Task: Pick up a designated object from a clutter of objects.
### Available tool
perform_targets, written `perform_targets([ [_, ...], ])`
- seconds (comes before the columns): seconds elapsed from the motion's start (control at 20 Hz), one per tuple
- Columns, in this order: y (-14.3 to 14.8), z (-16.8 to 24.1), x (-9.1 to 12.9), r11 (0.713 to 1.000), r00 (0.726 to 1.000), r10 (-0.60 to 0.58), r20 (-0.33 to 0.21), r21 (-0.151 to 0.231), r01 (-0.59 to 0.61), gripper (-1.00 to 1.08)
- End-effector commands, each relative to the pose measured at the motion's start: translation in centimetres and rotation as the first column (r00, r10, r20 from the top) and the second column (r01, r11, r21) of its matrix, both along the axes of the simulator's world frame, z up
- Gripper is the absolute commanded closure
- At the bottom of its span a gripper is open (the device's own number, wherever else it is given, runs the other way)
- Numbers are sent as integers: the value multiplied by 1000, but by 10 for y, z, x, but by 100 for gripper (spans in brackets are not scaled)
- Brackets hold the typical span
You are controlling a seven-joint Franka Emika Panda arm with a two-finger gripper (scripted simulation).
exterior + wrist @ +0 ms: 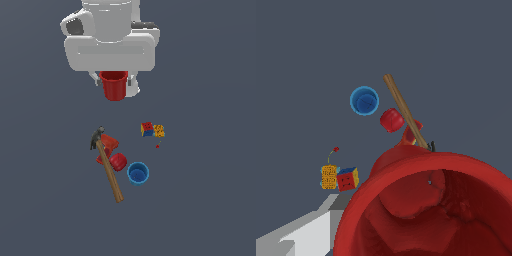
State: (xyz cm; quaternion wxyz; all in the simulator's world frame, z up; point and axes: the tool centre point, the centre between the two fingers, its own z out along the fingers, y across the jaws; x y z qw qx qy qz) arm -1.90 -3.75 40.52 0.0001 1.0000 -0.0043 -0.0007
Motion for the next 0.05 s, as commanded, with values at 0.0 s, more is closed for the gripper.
perform_targets([
  [0.0,0,3,1,1000,1000,0,1,0,0,108],
])
